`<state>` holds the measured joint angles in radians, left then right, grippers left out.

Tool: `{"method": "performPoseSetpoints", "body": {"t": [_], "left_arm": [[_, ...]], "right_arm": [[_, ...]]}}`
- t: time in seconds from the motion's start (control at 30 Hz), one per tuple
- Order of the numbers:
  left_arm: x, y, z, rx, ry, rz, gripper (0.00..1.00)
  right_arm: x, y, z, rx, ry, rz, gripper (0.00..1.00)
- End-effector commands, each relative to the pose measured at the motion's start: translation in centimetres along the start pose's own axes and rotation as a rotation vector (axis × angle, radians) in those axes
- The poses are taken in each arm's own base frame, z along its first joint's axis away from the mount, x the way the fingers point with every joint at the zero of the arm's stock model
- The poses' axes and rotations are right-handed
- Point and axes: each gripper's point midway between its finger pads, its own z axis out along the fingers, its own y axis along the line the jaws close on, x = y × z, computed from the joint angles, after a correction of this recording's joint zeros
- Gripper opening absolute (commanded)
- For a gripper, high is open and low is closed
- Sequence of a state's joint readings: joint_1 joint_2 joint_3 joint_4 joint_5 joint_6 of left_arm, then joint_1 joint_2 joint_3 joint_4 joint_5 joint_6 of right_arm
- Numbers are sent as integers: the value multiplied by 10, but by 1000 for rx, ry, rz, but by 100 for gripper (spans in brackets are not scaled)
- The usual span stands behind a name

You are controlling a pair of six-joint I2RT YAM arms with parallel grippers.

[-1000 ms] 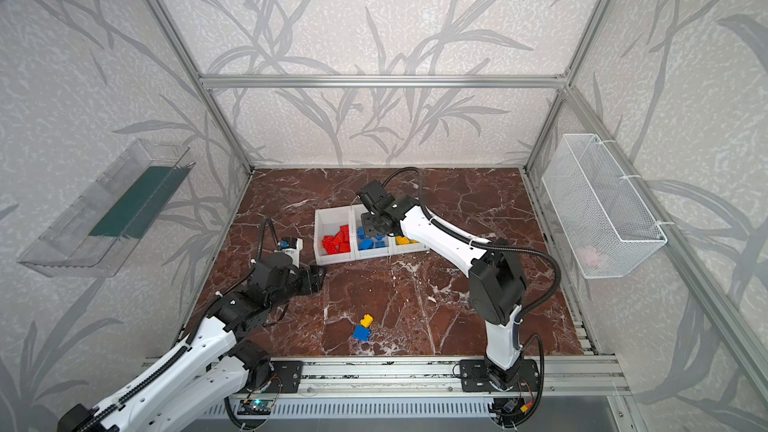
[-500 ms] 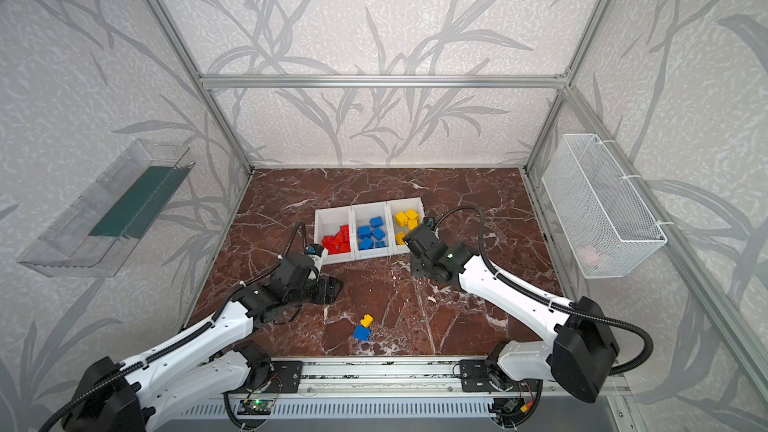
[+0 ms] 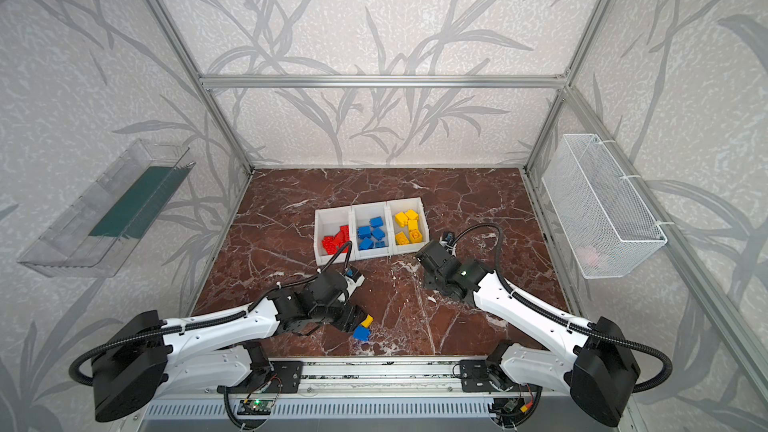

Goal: Sort the legos into containers by color
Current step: 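Draw the right gripper back while the left gripper grasps the stacked yellow brick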

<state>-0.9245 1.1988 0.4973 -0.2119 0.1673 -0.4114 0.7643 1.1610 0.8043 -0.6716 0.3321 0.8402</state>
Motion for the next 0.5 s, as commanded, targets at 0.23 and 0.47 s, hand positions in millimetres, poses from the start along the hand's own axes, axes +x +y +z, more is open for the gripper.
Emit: {"method": "performPoseSetpoints", "body": {"t": [0.23, 0.47], "left_arm": [[-6, -33, 18, 67, 15, 78, 59], [2, -27, 26, 1, 50, 96, 48]], "right_arm": [[4, -2, 1, -7, 12, 38, 62], [8, -3, 2, -9, 21, 45, 62]]}}
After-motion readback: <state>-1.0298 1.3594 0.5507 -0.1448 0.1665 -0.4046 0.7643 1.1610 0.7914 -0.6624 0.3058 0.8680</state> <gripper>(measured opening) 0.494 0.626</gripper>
